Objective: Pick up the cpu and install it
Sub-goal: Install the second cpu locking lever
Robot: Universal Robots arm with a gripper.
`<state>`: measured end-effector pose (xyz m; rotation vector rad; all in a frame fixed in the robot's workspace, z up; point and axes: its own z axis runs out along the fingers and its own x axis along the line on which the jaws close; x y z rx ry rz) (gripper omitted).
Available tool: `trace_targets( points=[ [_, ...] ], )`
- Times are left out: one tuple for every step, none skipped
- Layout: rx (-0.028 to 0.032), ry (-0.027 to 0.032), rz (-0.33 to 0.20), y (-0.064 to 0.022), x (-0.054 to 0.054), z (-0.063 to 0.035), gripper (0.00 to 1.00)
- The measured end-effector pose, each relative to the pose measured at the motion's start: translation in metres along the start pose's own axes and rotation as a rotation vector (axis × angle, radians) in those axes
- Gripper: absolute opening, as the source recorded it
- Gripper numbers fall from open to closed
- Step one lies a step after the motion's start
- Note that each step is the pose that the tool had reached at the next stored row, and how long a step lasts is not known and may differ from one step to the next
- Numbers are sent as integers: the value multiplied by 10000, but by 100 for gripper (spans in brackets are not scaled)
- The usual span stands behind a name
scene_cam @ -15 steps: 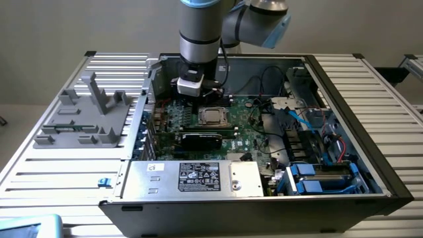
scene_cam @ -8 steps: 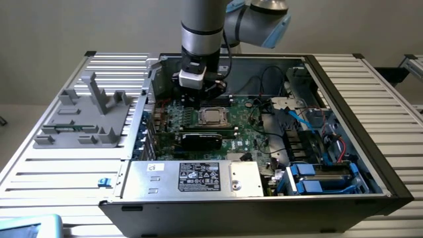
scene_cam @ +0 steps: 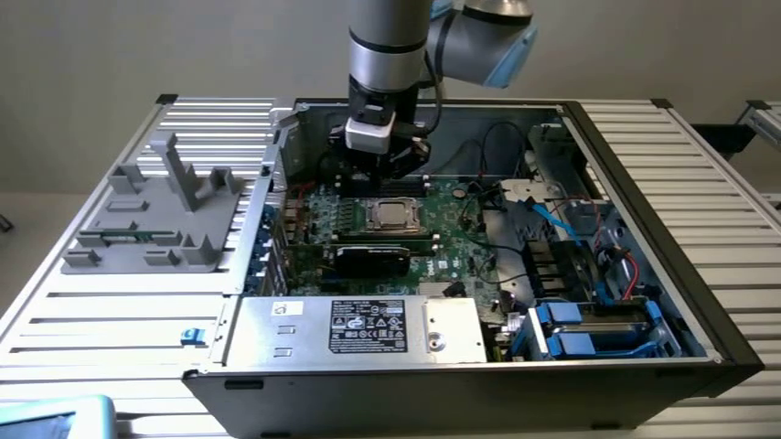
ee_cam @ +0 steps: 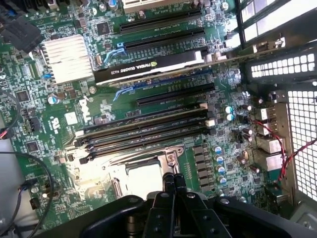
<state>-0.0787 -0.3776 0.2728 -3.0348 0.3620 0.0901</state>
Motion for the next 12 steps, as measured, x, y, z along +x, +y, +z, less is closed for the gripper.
trace_targets(
  points=[
    [-13,4,2,-9,9,-14,12],
    [-23,6,2,-16,21,-27,12],
    [-30,9,2,-21,33,-37,12],
    [-36,10,2,-25,44,-43,12],
    [-38,11,2,-25,48,-44,12],
    [-38,11,3,-25,48,-44,12],
    [-38,12,3,-25,48,-44,12],
    [-39,12,3,-25,48,-44,12],
    [-38,12,4,-25,48,-44,12],
    [-39,11,4,-25,48,-44,12],
    [-40,11,3,-25,48,-44,12],
    [-39,11,3,-25,48,-44,12]
  ],
)
